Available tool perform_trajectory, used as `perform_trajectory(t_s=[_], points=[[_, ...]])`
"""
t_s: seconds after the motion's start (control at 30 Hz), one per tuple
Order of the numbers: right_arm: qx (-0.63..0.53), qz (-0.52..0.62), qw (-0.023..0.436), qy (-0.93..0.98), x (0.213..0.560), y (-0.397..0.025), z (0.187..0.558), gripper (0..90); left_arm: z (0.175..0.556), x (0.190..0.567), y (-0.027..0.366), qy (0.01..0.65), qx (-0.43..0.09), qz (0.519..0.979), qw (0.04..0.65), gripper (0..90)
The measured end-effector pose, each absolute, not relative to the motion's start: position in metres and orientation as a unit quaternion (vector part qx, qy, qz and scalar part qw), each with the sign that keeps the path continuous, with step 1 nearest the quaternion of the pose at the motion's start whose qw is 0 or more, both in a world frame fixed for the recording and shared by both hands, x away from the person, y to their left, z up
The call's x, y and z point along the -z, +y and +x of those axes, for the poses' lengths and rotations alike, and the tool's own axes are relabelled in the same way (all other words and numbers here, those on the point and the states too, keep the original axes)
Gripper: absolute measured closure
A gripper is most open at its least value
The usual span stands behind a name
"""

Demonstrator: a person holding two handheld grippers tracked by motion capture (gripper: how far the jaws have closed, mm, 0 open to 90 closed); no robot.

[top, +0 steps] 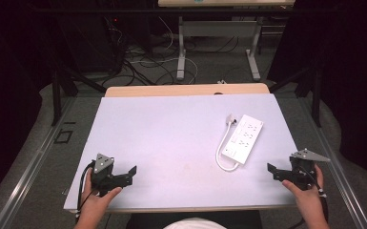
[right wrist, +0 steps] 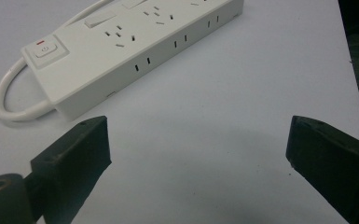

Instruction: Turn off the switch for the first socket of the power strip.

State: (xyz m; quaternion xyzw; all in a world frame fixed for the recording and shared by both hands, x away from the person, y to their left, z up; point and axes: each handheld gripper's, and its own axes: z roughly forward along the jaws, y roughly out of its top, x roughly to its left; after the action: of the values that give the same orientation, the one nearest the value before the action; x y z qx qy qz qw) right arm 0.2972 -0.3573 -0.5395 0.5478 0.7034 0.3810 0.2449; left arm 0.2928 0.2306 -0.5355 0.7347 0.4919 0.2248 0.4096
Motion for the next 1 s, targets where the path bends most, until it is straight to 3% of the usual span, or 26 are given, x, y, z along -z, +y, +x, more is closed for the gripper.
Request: perform_trajectory(t_s=[1.0], points=[[-0.377, 0.548, 0.246, 0.705, 0.5428, -0.3537, 0.298, 5.6, 0.2929, 0.5348, 0.2315, 0.493, -0.224, 0.733, 0.411, 5.4]])
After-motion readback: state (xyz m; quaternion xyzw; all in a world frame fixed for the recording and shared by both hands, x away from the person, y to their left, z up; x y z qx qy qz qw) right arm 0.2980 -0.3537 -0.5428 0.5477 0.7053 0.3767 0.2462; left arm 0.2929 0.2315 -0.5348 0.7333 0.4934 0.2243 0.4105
